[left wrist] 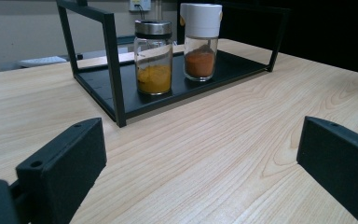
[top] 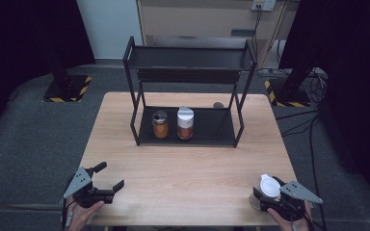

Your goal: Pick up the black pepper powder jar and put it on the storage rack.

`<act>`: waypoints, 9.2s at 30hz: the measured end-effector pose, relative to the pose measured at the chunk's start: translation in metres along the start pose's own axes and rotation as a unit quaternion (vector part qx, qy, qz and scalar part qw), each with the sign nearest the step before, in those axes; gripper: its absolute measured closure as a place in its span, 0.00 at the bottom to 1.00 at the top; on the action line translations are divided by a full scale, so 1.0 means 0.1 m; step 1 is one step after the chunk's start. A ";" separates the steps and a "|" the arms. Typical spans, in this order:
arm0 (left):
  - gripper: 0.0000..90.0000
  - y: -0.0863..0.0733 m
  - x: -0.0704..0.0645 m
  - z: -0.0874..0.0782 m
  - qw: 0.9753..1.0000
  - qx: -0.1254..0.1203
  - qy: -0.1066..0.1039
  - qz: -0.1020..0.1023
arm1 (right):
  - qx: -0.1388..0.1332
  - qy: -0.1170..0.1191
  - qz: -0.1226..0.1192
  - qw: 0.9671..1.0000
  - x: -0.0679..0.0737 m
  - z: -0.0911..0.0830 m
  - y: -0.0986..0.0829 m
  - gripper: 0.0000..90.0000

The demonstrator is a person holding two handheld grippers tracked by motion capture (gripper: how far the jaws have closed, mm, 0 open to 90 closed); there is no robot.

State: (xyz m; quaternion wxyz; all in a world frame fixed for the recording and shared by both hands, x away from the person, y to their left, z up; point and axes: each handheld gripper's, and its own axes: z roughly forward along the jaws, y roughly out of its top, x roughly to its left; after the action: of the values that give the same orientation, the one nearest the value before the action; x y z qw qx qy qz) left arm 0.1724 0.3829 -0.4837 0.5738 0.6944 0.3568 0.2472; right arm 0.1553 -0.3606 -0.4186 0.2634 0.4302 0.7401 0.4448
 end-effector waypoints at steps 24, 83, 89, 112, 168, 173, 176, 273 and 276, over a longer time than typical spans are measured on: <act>0.00 -0.03 0.03 -0.02 1.000 -0.009 -0.001 -0.006 | -0.002 -0.001 -0.005 1.000 0.03 -0.02 0.05 0.34; 0.01 -0.04 0.06 -0.02 1.000 -0.007 -0.008 -0.009 | -0.018 0.080 -0.041 0.996 0.00 0.89 1.53 0.34; 0.01 -0.04 0.07 -0.02 1.000 -0.007 -0.011 -0.009 | -0.017 0.078 -0.046 0.996 0.01 1.04 1.68 0.34; 0.01 -0.05 0.07 -0.01 1.000 -0.008 -0.014 -0.007 | -0.018 0.053 -0.022 0.998 0.03 1.66 1.90 0.34; 0.01 -0.05 0.10 -0.01 1.000 -0.005 -0.022 -0.005 | 0.009 0.019 -0.011 1.000 0.09 2.59 1.55 0.34; 0.01 -0.05 0.10 -0.01 1.000 -0.006 -0.022 -0.005 | 0.006 0.020 -0.008 1.000 0.08 2.59 1.54 0.34; 0.01 -0.05 0.10 -0.01 1.000 -0.005 -0.022 -0.004 | 0.006 0.020 -0.008 1.000 0.08 2.59 1.54 0.34; 0.01 -0.05 0.11 -0.02 1.000 -0.006 -0.025 -0.008 | -0.089 0.108 -0.055 0.989 0.08 0.89 1.51 0.04; 0.01 -0.05 0.11 -0.02 1.000 -0.005 -0.025 -0.007 | -0.089 0.105 -0.051 0.989 0.07 0.82 1.44 0.04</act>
State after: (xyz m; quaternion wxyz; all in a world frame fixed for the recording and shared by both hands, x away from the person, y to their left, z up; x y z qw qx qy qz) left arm 0.1771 0.3933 -0.4886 0.5881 0.6949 0.3460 0.2270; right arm 0.2729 -0.2857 -0.3296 0.2438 0.3180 0.7421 0.5373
